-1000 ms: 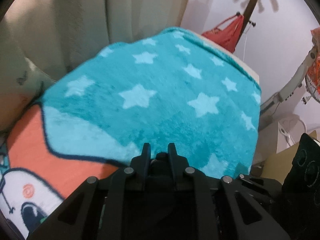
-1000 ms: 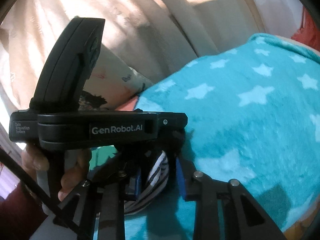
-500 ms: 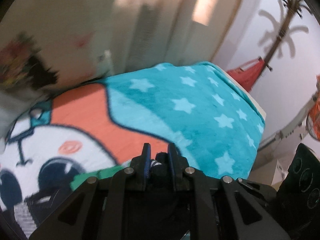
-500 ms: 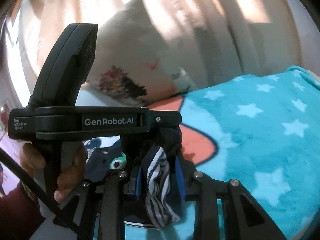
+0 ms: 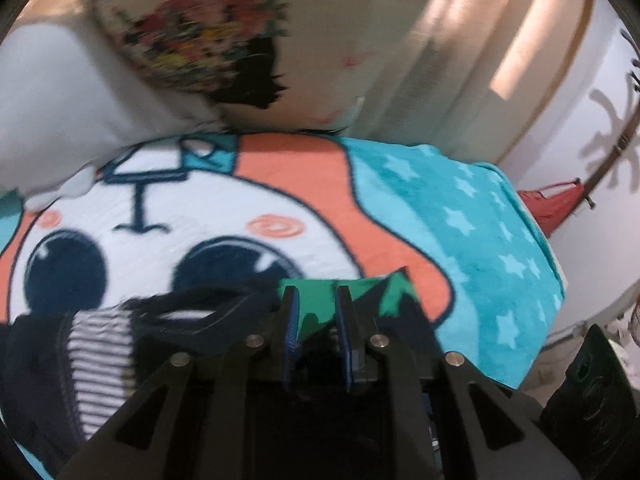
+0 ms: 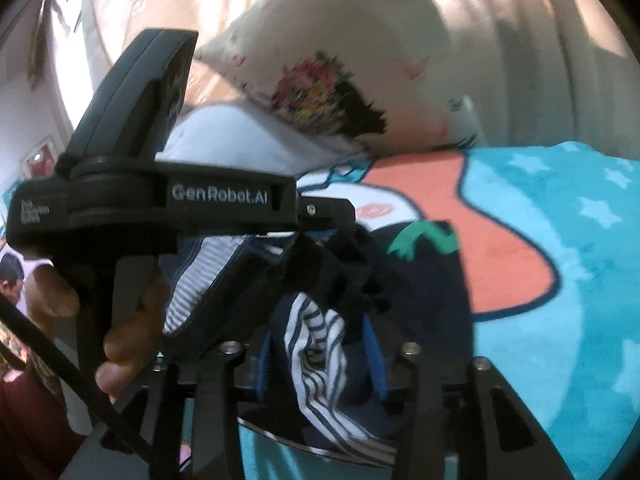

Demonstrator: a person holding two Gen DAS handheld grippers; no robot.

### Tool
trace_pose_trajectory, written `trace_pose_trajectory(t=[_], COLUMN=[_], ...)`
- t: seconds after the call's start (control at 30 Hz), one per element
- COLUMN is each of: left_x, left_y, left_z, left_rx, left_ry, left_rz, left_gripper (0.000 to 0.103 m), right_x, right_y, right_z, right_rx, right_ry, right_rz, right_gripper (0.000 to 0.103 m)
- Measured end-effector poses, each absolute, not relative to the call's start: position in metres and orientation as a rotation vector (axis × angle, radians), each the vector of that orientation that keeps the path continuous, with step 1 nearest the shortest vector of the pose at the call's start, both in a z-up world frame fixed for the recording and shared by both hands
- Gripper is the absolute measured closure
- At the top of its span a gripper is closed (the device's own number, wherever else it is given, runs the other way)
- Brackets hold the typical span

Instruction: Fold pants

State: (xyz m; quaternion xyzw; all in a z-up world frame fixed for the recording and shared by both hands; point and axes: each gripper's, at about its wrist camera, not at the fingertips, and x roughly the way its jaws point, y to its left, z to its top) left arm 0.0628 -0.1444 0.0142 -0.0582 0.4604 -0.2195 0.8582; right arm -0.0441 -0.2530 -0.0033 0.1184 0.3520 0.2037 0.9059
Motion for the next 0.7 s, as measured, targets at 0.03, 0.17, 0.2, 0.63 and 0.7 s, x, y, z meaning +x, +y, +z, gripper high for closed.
trace_pose_trajectory(t=[0.03, 0.17, 0.2, 0.63, 0.7], left_x=[0.062, 0.058, 0.057, 0.04, 0.038], left_y=[-0.139, -0.116, -0.108, -0.082, -0.084], left_z=[0.014, 0.017, 0.02, 0.037, 0.035], left_rx=[-0.129, -0.16, -0.174, -0.243, -0.235], left_ry=[0.971, 0.962, 0.954, 0.905, 0.912], left_rz=[-0.44, -0.357, -0.327, -0.271, -0.279], left_gripper=[0.085, 0.073, 0.071, 0.054, 0.052], right_x=[-0.043, -0.045, -0.045, -0.053, -0.05], right_y=[-0.249, -0.242, -0.241, -0.233, -0.233], right_z=[-0.007, -0.009, -0.009, 0.01, 0.005], right_rx=[0.24, 0.22, 0.212, 0.288, 0.31], right_ry=[0.731, 0.721, 0.719, 0.695, 0.719], right_rz=[0.434, 0.459, 0.461, 0.703, 0.731], right_gripper=[0.051, 0.036, 0.034, 0.021, 0.021])
